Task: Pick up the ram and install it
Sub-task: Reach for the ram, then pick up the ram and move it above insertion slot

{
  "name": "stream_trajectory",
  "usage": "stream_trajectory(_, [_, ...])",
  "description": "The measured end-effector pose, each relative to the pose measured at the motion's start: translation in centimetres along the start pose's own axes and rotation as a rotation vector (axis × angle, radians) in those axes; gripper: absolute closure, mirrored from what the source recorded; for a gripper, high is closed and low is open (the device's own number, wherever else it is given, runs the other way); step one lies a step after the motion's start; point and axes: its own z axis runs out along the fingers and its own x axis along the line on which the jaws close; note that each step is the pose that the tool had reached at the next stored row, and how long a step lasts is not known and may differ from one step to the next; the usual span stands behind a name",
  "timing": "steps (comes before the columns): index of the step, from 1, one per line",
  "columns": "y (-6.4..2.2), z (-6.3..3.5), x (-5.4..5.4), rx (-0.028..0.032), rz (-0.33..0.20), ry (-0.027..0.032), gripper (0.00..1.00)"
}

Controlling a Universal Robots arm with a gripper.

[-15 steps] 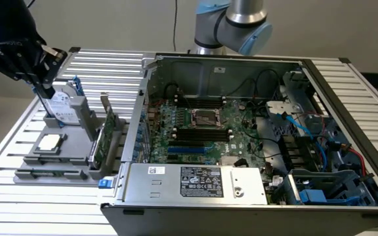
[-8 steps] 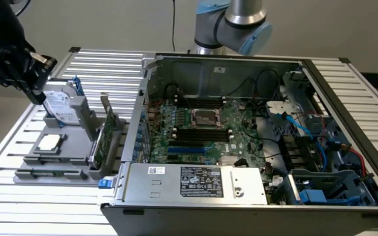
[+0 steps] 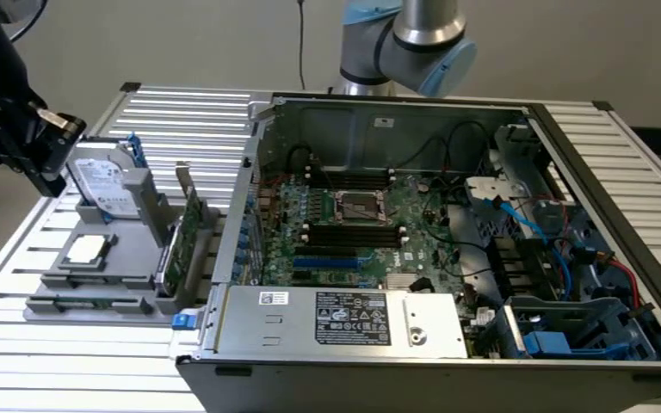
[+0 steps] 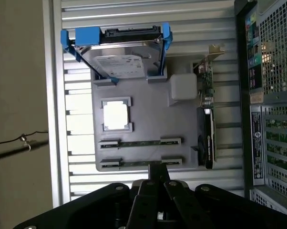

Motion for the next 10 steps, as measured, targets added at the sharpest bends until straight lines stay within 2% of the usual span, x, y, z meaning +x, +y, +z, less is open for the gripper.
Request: stream_trajectory(10, [0.00, -0.01, -0.01, 0.0001, 0.000, 0.0001, 0.89])
